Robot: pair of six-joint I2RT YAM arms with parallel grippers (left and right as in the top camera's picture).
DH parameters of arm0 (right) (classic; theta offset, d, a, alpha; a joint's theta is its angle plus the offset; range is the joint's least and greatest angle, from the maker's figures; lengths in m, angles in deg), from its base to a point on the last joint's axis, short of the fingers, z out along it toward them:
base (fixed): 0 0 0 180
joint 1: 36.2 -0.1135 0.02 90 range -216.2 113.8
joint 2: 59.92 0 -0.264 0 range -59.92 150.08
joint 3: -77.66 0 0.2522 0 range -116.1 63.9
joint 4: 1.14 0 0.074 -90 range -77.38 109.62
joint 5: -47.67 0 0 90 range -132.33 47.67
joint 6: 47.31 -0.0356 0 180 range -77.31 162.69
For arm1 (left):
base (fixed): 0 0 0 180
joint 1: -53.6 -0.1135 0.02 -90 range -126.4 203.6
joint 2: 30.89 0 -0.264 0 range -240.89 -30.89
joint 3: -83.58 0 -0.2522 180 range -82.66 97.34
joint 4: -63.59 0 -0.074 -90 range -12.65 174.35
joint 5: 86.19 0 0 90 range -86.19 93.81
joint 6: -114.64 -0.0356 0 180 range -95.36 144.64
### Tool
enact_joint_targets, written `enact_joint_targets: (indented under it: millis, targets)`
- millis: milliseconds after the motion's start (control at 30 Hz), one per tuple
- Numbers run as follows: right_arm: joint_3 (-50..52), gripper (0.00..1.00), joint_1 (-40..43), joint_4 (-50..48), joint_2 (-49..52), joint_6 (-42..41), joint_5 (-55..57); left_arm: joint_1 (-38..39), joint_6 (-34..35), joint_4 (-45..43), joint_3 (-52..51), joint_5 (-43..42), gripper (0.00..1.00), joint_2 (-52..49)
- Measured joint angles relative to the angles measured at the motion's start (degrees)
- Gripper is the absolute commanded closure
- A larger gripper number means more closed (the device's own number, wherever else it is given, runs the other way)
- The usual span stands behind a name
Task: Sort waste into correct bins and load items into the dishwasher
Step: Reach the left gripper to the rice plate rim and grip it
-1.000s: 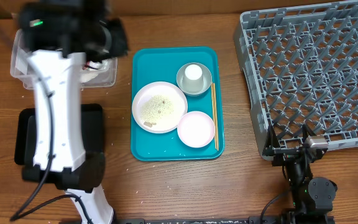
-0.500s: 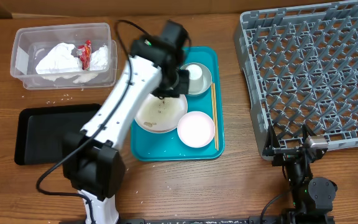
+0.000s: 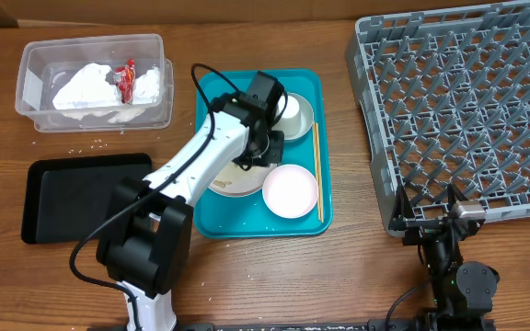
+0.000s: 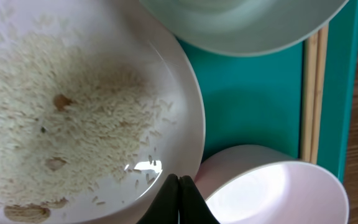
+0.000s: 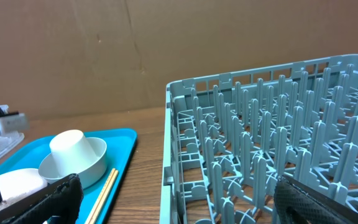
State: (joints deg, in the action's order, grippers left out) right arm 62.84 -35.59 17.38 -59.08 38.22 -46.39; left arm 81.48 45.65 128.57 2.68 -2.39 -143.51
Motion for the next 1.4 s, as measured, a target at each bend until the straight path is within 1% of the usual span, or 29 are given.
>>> enact_joint_targets:
  millis: [433, 1000, 1233, 1267, 1300, 1333, 1367, 1400]
  targets:
    - [0.00, 0.00, 0.02, 0.04, 0.00, 0.02, -0.02, 0.98, 0.00, -1.75, -2.51, 0.00, 0.96, 0.00]
    - [0.00, 0.00, 0.00, 0.04, 0.00, -0.02, 0.00, 5.16, 0.00, 0.66, -3.28, -0.63, 0.96, 0.00]
    - [0.00, 0.00, 0.02, 0.02, 0.00, -0.02, 0.00, 5.01, 0.00, 0.61, -3.15, 2.64, 0.96, 0.00]
    - [0.00, 0.00, 0.02, 0.00, 0.00, 0.00, 0.00, 4.98, 0.00, 0.59, -3.04, 3.41, 0.94, 0.00]
    - [0.00, 0.00, 0.02, 0.02, 0.00, 0.00, 0.00, 4.98, 0.00, 0.52, -2.84, 4.17, 0.87, 0.00]
    - [0.00, 0.00, 0.00, 0.00, 0.00, -0.02, 0.00, 4.98, 0.00, 0.04, -2.54, 4.98, 0.73, 0.00]
    - [0.00, 0.00, 0.00, 0.02, 0.00, 0.02, 0.02, 4.98, -0.31, -0.28, -2.34, 5.42, 0.64, 0.00]
    - [0.00, 0.00, 0.00, 0.02, 0.00, -0.02, 0.00, 4.98, -0.13, -0.92, -2.12, 5.84, 0.59, 0.00]
